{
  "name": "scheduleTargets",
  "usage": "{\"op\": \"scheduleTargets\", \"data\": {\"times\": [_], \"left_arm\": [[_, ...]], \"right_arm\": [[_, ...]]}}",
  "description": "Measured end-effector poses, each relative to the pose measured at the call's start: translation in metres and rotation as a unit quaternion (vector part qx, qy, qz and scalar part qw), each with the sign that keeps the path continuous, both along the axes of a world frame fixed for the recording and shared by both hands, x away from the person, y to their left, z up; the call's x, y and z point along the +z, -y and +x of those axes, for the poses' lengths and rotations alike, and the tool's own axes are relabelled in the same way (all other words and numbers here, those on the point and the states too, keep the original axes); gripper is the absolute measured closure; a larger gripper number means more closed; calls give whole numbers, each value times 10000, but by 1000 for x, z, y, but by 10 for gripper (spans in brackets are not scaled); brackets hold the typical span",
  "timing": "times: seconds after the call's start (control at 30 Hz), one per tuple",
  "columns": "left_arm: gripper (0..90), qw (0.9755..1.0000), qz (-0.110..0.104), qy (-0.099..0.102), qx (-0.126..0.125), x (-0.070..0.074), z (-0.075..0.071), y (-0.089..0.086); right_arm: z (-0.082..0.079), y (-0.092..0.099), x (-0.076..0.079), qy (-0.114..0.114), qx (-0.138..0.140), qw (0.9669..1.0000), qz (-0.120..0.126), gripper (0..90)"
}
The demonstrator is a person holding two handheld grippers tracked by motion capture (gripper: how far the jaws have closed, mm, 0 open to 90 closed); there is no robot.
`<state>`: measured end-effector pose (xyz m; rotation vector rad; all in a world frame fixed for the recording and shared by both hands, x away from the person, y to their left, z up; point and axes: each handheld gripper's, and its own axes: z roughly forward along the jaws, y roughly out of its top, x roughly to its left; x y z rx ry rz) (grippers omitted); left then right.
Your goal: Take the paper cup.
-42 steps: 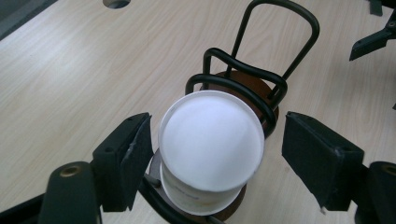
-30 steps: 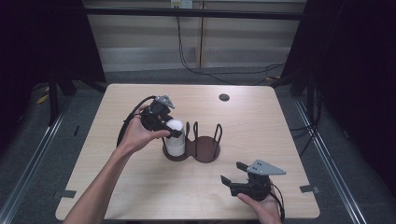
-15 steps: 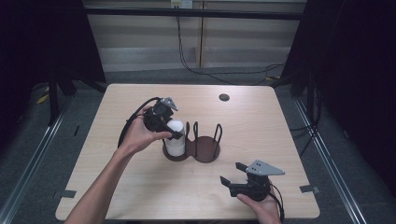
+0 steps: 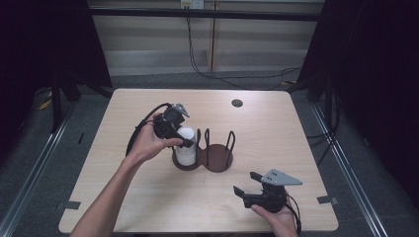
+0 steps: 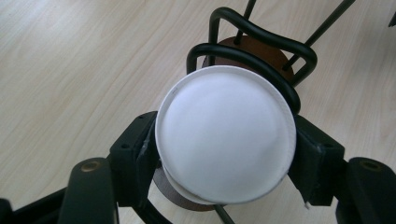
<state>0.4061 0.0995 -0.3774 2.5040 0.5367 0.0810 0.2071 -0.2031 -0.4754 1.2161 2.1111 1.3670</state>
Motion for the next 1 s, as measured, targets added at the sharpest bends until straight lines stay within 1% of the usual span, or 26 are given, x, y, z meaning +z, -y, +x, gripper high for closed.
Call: {"op": "scheduleTargets", "data": {"times": [0.13, 0.2, 0.27, 0.33, 0.37, 0.43, 0.57, 0.6, 0.63, 0.67, 0.7, 0.73, 0.77, 0.8, 0.83, 0.9, 0.93, 1.0], "left_arm": [[336, 10000, -46, -40, 62, 0, 0, 1], [336, 10000, -48, 8, 64, 2, 0, 2], [339, 10000, -49, 5, 45, 3, 1, 1], [343, 10000, -6, 45, 1, 6, 1, 1], [345, 10000, -36, 41, 35, 6, 0, 2], [349, 10000, 23, 66, -34, 8, 0, 2], [351, 10000, 14, 68, -3, 8, -2, 4], [351, 10000, -34, 64, 64, 8, -3, 5], [352, 10000, 14, 78, 5, 9, -2, 5], [353, 10000, 1, 63, 6, 9, -2, 5], [354, 9999, 54, 100, -17, 10, -1, 4], [355, 9999, -42, 76, 67, 10, -2, 4], [355, 9999, 33, 107, -21, 12, -1, 3], [356, 9999, 33, 107, -21, 12, -1, 3], [356, 9999, -28, 102, -2, 13, -2, 2], [357, 9999, -11, 106, -35, 14, -2, 2], [357, 9999, -65, 101, 2, 15, -2, 1], [357, 9999, -85, 135, -32, 18, -2, 0]], "right_arm": [[0, 0, 0, -17, -5, 10000, -9, 183], [0, 0, 0, -21, 0, 10000, 4, 183], [0, 0, 0, -25, -15, 10000, 0, 182], [0, 0, 0, -36, -22, 10000, 11, 183], [1, 0, 0, -27, -15, 10000, 7, 182], [1, 0, 0, -24, 0, 10000, 6, 182], [1, 0, 0, -37, -15, 10000, 10, 182], [1, 0, 0, -36, -15, 10000, 12, 182], [1, 0, 0, -40, -14, 10000, 10, 182], [1, 0, 0, -37, -13, 10000, 12, 182], [0, 0, 0, -52, -22, 10000, 22, 182], [1, 0, 0, -54, -16, 10000, 29, 182], [1, 0, 0, -51, -17, 10000, 28, 182], [1, 0, 0, -51, -17, 10000, 28, 182], [1, 0, -1, -42, -10, 10000, 29, 182], [1, 0, 0, -44, -12, 10000, 30, 182], [1, 0, 0, -54, -15, 10000, 29, 182], [1, 0, -1, -49, -9, 10000, 18, 182]]}}
